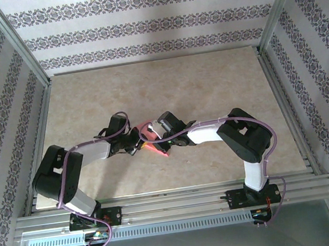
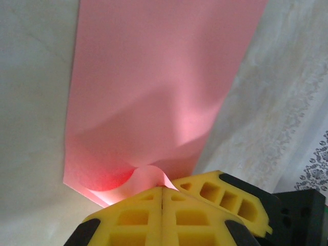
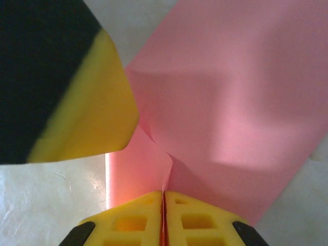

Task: Fold a paper plane with a square sheet of paper (pick it up from the middle)

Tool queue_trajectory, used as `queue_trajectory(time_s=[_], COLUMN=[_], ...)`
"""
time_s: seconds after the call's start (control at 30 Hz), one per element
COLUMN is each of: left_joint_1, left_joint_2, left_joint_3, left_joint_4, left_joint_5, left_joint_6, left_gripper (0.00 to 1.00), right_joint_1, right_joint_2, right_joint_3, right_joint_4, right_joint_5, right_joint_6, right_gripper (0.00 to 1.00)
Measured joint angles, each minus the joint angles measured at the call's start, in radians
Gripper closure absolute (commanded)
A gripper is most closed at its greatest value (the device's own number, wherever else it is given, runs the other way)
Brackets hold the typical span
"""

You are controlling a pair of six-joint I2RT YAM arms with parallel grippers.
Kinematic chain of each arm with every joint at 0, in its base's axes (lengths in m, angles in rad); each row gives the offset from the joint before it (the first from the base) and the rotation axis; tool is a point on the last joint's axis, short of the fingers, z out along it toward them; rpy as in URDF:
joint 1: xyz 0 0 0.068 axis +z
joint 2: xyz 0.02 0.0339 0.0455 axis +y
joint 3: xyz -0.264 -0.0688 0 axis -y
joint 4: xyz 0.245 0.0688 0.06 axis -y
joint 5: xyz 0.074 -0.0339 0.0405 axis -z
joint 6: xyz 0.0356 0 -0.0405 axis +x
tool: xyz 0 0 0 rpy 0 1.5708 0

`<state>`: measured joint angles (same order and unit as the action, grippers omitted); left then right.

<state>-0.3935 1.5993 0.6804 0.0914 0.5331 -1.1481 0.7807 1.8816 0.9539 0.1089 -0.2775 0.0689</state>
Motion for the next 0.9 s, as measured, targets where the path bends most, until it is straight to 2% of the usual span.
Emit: queue_trajectory(time_s=[0.27,0.9], left_joint_1=[-0.007,-0.013], left_joint_2=[0.047,0.053], left_joint_3=[0.014,-0.003], left_joint_4=[0.03,0.03], left_joint_5=[-0.003,-0.023], left_joint_6=[-0.016,-0.016], left_gripper=[1.0,1.0], right_joint_1=[0.0,0.0], right_joint_2=[0.0,0.0], right_joint_3=[0.0,0.0], right_joint_4=[0.0,0.0], right_joint_5=[0.0,0.0], right_joint_6=[0.0,0.0], right_gripper=[0.88,0.88])
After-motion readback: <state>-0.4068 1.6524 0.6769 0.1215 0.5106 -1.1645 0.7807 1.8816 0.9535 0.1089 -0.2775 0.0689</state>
